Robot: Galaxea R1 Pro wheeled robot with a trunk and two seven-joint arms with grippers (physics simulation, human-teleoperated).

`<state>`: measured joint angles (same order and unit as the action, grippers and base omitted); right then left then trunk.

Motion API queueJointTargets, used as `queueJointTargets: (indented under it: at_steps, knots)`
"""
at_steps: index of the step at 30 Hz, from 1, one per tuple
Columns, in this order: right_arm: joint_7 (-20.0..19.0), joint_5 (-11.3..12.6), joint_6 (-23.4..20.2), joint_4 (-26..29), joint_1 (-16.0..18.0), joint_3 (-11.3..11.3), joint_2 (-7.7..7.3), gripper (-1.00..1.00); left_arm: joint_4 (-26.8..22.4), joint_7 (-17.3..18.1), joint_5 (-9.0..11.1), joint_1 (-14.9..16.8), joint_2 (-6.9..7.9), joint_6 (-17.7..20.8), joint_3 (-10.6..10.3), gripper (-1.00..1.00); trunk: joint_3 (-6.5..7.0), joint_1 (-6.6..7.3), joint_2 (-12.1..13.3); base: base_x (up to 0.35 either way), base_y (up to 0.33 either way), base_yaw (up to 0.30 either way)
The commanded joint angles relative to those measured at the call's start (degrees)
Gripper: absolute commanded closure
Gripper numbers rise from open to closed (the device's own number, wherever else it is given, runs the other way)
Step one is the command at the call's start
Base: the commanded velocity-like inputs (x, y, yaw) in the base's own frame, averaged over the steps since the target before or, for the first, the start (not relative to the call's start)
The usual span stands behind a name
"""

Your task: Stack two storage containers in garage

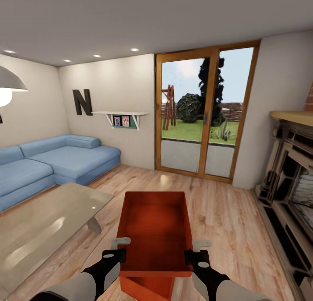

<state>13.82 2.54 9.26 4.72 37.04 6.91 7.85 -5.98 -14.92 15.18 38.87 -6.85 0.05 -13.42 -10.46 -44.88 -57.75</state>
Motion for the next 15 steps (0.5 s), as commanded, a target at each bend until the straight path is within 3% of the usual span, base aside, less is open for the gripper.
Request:
queueJointTargets:
  at_steps: [1, 15]
  knots:
    - [0.1, 0.1, 0.1, 0.0, 0.0, -1.6, -0.02, 1.00, -0.1, -0.4, 0.3, 0.1, 0.55, 0.0, 2.9, 1.00, -0.08, -0.01, -0.1, 0.000, 0.000, 0.300]
    - [0.1, 0.1, 0.1, 0.0, 0.0, -1.6, -0.03, 1.00, -0.1, -0.4, 0.3, 0.1, 0.61, 0.0, 2.9, 1.00, -0.08, -0.01, -0.1, 0.000, 0.000, 0.300]
